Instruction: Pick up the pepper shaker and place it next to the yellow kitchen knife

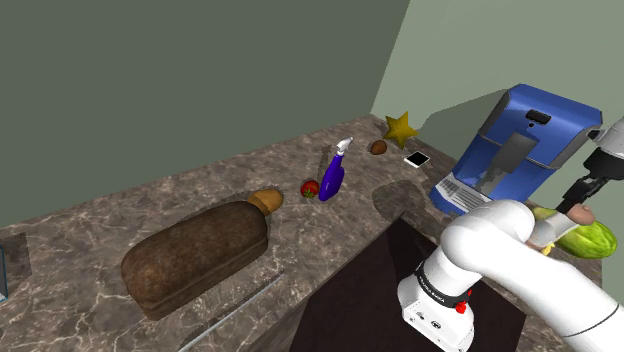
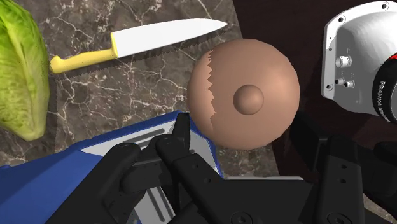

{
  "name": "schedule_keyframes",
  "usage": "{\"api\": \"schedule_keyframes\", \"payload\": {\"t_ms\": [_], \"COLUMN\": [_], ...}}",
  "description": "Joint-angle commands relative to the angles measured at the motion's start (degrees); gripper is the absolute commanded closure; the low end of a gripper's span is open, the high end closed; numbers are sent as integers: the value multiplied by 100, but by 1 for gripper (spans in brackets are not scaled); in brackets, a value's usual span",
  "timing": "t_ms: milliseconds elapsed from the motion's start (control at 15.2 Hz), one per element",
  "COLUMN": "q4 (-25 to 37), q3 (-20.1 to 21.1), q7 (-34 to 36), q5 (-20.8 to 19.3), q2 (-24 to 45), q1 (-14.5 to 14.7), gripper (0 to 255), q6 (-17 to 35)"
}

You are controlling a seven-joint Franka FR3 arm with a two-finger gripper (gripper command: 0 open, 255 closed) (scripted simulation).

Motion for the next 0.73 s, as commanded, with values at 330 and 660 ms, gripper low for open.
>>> {"api": "schedule_keyframes", "payload": {"t_ms": [330, 660], "q4": [-481, -807], "q3": [-371, -684], "q7": [-14, -53], "q5": [-374, -687], "q2": [-409, -701], "q1": [-196, -366], "gripper": [255, 255], "q6": [116, 184]}}
